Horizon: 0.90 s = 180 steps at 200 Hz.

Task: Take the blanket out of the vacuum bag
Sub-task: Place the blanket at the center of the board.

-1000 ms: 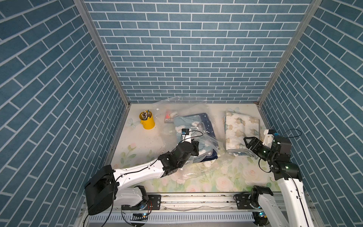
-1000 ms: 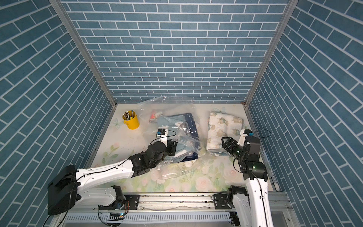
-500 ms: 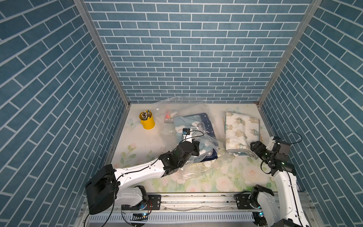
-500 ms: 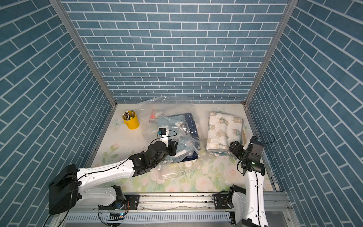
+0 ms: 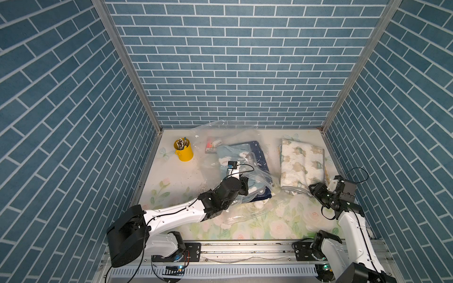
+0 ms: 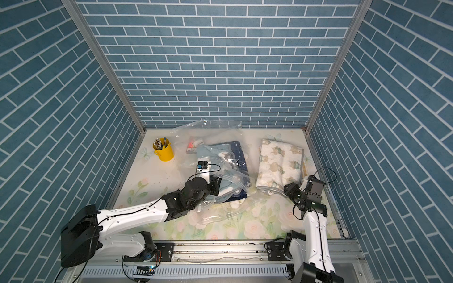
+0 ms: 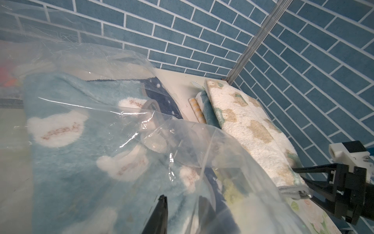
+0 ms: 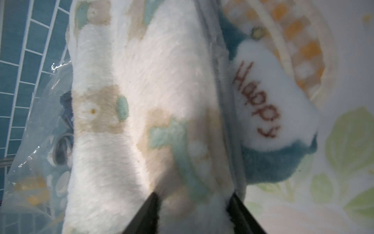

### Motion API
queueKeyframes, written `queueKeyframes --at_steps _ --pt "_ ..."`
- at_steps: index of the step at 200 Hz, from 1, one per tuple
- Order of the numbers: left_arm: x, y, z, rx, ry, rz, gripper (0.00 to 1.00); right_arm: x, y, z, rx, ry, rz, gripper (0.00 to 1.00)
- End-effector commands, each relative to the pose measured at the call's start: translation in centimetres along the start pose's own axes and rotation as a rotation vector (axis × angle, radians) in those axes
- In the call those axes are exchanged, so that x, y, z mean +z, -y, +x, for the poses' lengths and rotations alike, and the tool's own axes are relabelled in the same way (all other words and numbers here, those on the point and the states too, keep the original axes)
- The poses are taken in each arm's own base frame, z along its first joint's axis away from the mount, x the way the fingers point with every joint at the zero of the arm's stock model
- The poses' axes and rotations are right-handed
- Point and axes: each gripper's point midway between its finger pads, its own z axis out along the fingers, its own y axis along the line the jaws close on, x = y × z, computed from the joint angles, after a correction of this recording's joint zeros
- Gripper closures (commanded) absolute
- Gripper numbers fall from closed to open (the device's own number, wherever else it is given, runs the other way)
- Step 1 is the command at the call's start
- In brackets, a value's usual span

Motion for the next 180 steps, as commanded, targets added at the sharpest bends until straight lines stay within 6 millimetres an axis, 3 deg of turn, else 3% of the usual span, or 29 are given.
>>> queueKeyframes --at_steps 1,36,105,153,180 --pt "0.2 -0.5 -0.2 0.010 0.012 -0.009 0.70 0.5 -0.9 -1.1 0.004 0.024 -0.046 0.68" --pt "0.1 -0.7 -0.7 0.009 0.021 -0.009 0.73 -0.6 -2.1 -2.6 -0.010 0.071 -0.070 1.00" --pt "0.3 -0.2 -0.8 0.010 0.017 0.010 0.75 -4.0 -3.8 -4.6 -0.094 0.157 -0.049 1.00" --pt "0.4 0.1 -0.7 0.008 0.010 0.023 0.75 -5.6 -2.5 -7.2 -0.164 0.257 0.102 1.00" --pt "0.5 0.3 -0.7 0.009 0.007 0.031 0.75 -5.6 -1.6 -8.4 -0.174 0.282 0.173 1.00"
